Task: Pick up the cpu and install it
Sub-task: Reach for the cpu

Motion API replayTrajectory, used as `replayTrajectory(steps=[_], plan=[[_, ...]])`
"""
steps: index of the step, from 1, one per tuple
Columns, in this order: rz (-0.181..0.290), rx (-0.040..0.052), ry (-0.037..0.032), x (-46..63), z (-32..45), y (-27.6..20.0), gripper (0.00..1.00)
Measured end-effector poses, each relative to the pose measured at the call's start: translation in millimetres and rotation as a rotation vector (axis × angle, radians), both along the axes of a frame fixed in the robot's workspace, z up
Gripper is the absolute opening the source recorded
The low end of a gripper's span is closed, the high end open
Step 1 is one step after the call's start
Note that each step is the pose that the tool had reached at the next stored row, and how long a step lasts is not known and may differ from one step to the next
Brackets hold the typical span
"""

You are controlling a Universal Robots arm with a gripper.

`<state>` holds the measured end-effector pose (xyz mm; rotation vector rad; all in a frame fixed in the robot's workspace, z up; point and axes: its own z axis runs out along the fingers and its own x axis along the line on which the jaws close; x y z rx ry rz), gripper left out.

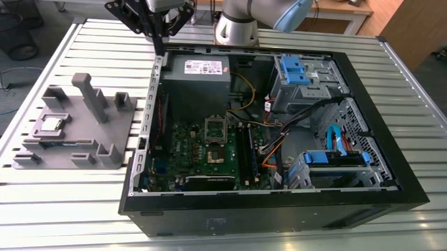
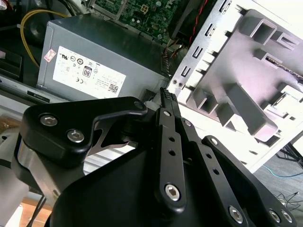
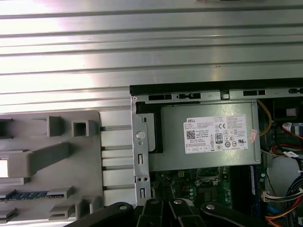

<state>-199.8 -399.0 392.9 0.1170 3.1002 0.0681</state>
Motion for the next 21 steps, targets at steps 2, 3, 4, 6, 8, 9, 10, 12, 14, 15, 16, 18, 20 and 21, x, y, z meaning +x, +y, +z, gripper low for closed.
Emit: replayTrajectory(steps=[2,3,4,6,8,9,10,12,14,15,16,18,20,21], plan=[[0.000,-0.0001,0.0000,-2.5,0.1,0.0,0.11],[0.000,-0.0001,0.0000,-3.7,0.0,0.0,0.11],[0.000,0.0000,-0.0001,-4.9,0.0,0.0,0.11],[0.000,0.0000,-0.0001,-7.3,0.0,0.0,0.11],[0.000,-0.0001,-0.0002,-9.6,0.0,0.0,0.11],[0.000,0.0000,-0.0002,-10.9,0.0,0.0,0.11],[0.000,0.0000,-0.0002,-12.1,0.0,0.0,0.11],[0.000,0.0000,-0.0003,-14.5,0.0,0.0,0.11],[0.000,0.0000,-0.0004,-16.9,0.0,0.0,0.11],[0.000,0.0000,-0.0004,-18.2,0.0,0.0,0.11],[0.000,0.0000,-0.0005,-19.4,0.0,0.0,0.11],[0.000,0.0000,-0.0005,-21.9,0.0,0.0,0.11],[0.000,0.0000,-0.0007,-24.4,0.0,0.0,0.11],[0.000,0.0000,-0.0007,-25.7,0.0,0.0,0.11]])
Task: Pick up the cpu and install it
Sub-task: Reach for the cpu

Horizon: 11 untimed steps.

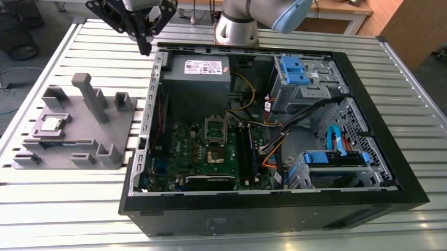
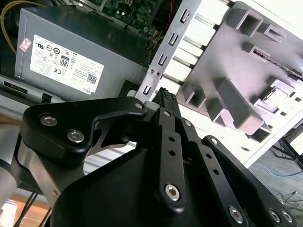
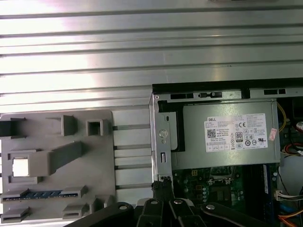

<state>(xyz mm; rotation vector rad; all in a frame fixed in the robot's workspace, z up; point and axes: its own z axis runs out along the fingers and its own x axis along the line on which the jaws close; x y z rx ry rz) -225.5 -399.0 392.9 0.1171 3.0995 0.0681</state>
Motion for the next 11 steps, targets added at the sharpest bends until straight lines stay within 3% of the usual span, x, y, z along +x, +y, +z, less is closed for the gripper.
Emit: replayTrajectory(steps=[11], plan=[[0.000,0.0000,-0.0004,-12.4,0.0,0.0,0.11]])
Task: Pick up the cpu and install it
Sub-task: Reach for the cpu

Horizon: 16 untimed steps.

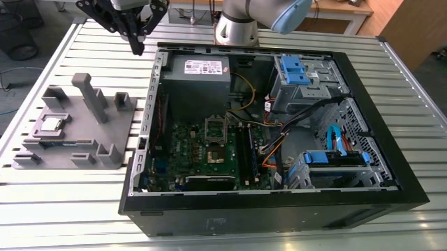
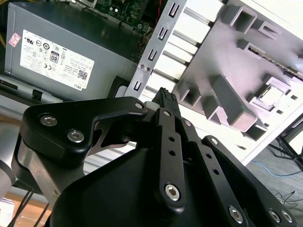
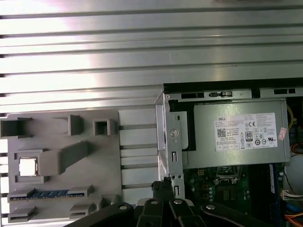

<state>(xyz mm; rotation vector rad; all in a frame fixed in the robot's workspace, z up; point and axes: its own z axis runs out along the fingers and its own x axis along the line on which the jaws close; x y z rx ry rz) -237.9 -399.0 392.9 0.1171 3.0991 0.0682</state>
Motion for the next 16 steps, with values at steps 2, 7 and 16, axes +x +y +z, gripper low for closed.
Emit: replayTrajectory(steps=[2,7,16], plan=[[0.000,0.0000,-0.0001,-2.3,0.0,0.0,0.11],[0.000,0.0000,-0.0003,-7.7,0.0,0.0,0.11],[0.000,0.0000,-0.0009,-23.0,0.0,0.0,0.11]])
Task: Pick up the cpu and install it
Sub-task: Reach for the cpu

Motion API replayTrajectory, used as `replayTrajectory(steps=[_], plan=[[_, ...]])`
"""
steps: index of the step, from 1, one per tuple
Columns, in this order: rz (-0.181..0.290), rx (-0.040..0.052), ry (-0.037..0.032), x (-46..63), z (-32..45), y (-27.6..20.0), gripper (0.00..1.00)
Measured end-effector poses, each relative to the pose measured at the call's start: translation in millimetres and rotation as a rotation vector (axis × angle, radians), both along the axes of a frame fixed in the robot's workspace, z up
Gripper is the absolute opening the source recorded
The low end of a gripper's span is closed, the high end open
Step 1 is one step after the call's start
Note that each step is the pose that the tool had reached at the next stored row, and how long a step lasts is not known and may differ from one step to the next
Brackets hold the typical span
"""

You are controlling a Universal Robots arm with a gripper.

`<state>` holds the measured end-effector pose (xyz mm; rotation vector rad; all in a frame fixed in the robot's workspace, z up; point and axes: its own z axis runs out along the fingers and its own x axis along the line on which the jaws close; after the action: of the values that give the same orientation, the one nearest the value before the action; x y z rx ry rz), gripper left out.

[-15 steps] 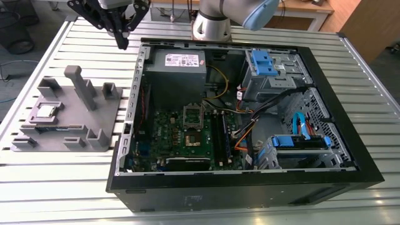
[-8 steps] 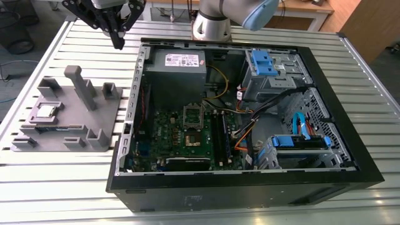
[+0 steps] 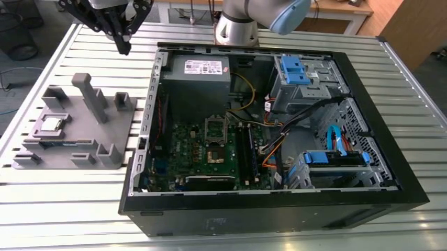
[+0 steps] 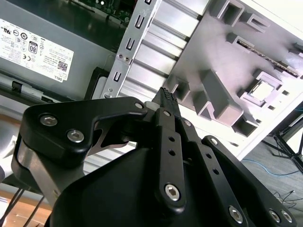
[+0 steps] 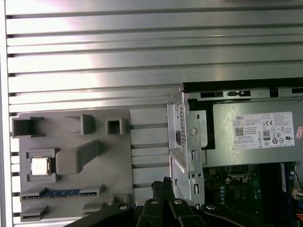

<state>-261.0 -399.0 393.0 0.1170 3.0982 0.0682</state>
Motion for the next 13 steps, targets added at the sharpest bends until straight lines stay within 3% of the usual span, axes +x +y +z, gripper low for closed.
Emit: replayTrajectory(steps=[13], plan=[[0.000,0.0000,-0.0006,-16.7,0.0,0.0,0.11]])
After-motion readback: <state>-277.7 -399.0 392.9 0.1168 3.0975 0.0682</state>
